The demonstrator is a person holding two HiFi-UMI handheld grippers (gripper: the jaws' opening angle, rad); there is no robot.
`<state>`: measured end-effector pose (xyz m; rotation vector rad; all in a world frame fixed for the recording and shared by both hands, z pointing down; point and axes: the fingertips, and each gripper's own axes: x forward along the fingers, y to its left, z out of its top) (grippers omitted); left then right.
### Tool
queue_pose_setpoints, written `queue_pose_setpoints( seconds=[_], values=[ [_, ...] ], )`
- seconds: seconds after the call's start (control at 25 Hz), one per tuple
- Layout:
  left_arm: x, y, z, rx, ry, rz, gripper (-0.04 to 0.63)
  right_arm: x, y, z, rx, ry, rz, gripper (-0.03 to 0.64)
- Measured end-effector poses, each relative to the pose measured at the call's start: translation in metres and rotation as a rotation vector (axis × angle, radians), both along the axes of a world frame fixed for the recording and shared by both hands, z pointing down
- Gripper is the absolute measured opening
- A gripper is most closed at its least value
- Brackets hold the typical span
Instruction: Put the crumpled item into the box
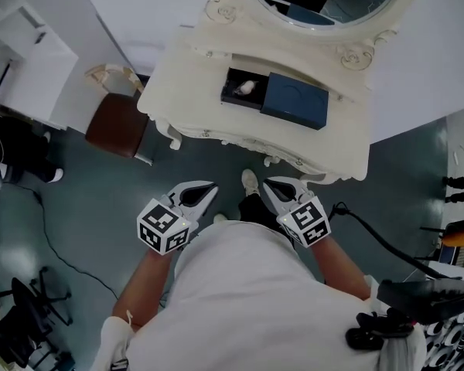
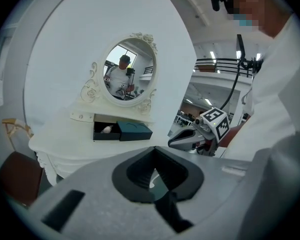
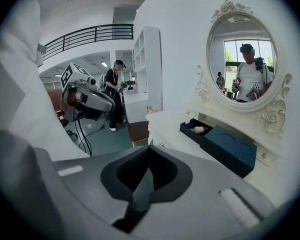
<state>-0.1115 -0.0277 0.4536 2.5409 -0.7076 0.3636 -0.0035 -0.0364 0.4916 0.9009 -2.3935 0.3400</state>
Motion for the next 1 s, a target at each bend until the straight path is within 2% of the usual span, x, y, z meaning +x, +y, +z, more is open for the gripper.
queue_pose_setpoints(
  seconds=[0.4,1.0],
  values=[
    [-0.016,0.036,-0.017,0.048,0.012,-0.011,0.000,-0.023,0.032,-0.001,0.017,0.010,-0.046,0.000],
    [-0.014,0.065,-0.030,0.075,0.015,0.003,0.000,-0.030,0.055,-0.009,0.036,0.016,-0.074,0.000]
  ],
)
